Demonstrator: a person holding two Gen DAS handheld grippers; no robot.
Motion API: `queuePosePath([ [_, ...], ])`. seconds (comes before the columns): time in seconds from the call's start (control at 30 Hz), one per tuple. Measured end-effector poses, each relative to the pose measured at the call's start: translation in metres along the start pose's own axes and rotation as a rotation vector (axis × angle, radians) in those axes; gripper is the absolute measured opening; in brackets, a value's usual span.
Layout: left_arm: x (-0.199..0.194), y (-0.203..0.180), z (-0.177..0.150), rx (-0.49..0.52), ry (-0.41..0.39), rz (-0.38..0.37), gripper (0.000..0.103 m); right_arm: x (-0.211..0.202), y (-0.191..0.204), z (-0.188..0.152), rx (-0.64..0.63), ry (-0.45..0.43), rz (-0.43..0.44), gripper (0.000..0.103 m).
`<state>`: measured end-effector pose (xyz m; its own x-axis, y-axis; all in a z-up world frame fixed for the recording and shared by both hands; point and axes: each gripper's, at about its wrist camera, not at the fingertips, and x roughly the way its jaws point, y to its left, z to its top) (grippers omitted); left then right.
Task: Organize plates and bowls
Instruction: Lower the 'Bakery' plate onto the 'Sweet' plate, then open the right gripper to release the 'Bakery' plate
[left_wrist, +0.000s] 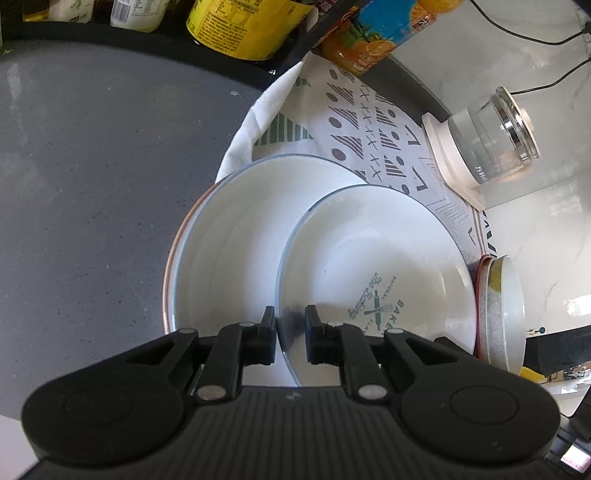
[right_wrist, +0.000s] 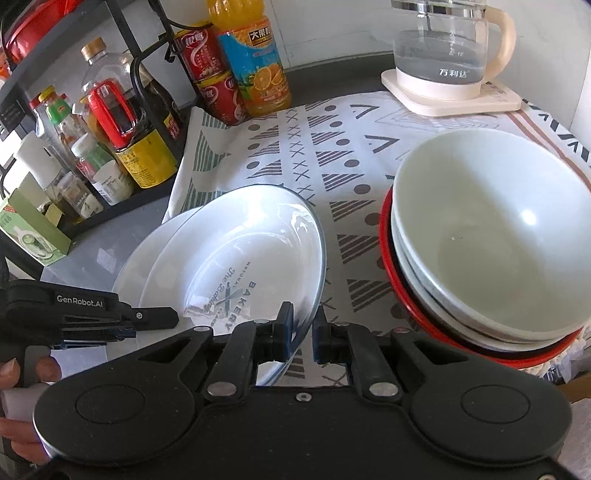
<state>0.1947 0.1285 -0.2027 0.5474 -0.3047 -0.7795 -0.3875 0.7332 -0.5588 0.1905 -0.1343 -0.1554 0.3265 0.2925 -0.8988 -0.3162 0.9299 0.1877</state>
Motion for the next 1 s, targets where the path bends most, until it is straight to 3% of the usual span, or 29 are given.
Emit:
queuePosePath([
  [0.27, -0.004, 0.000, 0.001, 0.013, 0.009, 0.060, 0.013, 0.006, 0.006, -0.004, 0.000, 0.013, -0.014, 0.010],
  [0.6, -0.028, -0.008, 0.010, 0.064, -0.047, 0.101, 0.014, 0.015, 0.003, -0.002, 0.032, 0.014, -0.011, 0.011],
  [0.83, -0.033, -0.010, 0.012, 0.078, -0.057, 0.143, 0.025, 0.023, 0.008, -0.003, 0.025, 0.015, -0.027, 0.015],
  [1.0, -0.036, -0.003, 0.014, 0.062, -0.044, 0.158, 0.027, 0.028, 0.008, -0.003, 0.030, 0.014, -0.027, 0.016],
])
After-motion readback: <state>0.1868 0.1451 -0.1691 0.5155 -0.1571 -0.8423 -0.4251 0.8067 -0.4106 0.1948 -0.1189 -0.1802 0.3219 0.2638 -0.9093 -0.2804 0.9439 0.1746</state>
